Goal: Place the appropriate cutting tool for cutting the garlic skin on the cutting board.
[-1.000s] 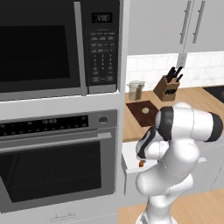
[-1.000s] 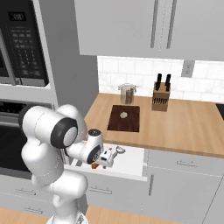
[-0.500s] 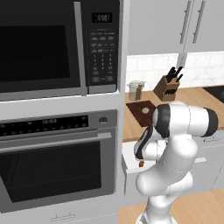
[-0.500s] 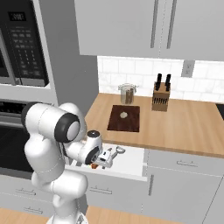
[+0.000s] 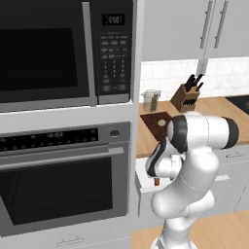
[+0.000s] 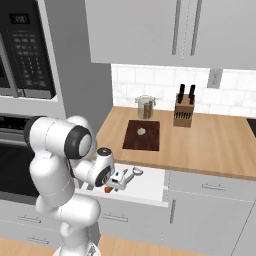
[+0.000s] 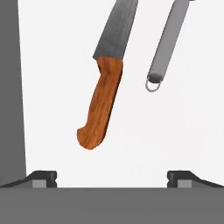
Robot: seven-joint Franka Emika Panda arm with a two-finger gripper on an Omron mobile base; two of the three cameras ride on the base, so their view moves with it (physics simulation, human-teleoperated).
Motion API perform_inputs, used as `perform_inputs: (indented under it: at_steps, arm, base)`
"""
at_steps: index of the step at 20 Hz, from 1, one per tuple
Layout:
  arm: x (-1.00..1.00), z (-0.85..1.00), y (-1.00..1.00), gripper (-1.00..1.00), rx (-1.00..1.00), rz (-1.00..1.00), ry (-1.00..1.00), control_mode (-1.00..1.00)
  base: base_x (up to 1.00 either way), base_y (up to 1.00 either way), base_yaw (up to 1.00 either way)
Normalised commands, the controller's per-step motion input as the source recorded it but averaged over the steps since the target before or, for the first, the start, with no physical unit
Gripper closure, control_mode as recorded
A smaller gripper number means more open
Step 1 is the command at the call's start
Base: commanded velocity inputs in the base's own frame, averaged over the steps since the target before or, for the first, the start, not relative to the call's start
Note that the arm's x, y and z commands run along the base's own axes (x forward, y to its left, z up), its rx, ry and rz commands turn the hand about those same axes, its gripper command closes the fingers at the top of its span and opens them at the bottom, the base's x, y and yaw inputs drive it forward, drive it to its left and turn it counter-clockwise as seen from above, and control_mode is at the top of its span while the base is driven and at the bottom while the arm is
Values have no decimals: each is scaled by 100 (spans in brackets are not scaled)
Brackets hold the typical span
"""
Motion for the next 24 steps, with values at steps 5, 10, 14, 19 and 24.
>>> perform_inputs:
  at_steps: [5, 10, 14, 19, 24]
  arm:
    - [6, -19, 4, -100, 0, 0, 0, -100]
    - [0, -35, 0, -100, 0, 0, 0, -100]
    - [1, -27, 0, -100, 0, 0, 0, -100]
    - [3, -21, 0, -100, 0, 0, -1, -100]
    - [8, -4, 0, -100, 0, 0, -2, -100]
  base:
    - [0, 0, 0]
    - [0, 0, 0]
    - [0, 0, 0]
    - [0, 0, 0]
    - [0, 0, 0]
